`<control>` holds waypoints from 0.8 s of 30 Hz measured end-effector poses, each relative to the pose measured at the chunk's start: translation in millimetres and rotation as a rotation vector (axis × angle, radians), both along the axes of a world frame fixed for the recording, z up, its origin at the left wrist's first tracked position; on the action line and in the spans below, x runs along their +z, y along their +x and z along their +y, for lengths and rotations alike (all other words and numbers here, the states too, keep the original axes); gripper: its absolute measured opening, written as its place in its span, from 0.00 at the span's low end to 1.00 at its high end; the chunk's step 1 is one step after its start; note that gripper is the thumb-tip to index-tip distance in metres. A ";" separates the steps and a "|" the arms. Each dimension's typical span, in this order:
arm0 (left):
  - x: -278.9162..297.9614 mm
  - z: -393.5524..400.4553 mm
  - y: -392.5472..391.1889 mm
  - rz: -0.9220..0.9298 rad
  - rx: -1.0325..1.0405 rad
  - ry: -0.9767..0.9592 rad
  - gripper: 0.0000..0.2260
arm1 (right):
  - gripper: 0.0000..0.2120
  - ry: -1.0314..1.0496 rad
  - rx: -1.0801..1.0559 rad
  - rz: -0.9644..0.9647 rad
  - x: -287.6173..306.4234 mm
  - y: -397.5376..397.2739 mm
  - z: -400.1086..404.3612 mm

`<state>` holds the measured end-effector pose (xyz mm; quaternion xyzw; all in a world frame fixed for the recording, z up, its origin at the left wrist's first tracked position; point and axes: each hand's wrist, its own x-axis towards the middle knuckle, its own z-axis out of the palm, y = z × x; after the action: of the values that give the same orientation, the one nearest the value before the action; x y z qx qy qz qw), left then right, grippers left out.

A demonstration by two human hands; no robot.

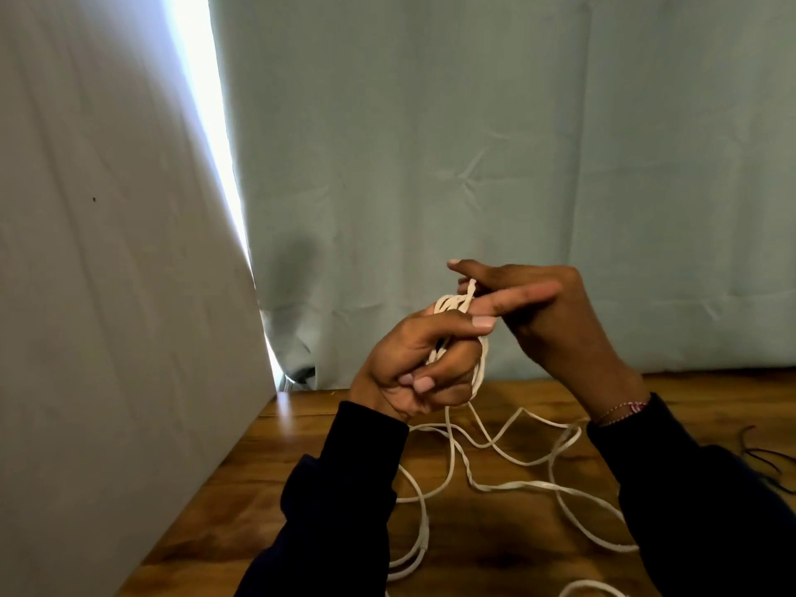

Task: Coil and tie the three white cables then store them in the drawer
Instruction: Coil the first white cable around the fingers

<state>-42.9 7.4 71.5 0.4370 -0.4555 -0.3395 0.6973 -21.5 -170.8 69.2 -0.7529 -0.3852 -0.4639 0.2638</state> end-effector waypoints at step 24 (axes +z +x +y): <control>4.6 5.5 28.9 0.016 0.763 -0.332 0.31 | 0.11 -0.642 -0.125 0.420 13.4 -51.2 19.7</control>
<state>-13.9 13.0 76.1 0.4534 -0.3040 0.0179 0.8377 -72.6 -151.1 82.6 -0.8978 -0.4018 -0.1706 0.0590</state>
